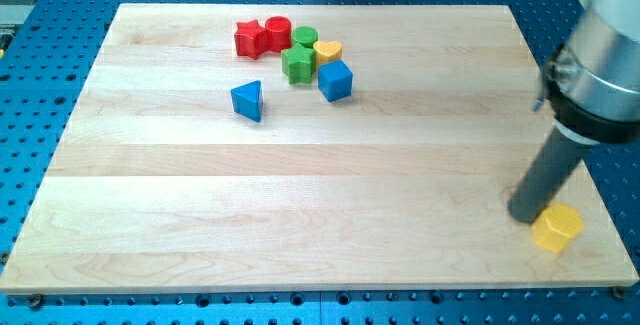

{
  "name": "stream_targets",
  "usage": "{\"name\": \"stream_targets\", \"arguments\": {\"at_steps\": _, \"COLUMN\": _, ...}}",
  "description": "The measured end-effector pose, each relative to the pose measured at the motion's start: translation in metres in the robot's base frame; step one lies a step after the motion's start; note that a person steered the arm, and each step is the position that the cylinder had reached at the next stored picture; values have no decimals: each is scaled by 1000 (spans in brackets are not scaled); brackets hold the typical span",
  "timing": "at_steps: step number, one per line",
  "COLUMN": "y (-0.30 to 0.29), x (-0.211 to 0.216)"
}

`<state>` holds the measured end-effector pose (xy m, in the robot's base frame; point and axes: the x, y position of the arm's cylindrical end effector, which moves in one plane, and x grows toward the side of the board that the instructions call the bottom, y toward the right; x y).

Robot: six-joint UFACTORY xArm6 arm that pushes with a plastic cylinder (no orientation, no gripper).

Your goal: Push the red star into the green star

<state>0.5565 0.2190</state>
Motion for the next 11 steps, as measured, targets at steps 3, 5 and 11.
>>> {"name": "stream_targets", "arguments": {"at_steps": 3, "y": -333, "x": -21}}
{"name": "stream_targets", "arguments": {"at_steps": 5, "y": -456, "x": -107}}
{"name": "stream_targets", "arguments": {"at_steps": 11, "y": -302, "x": -271}}
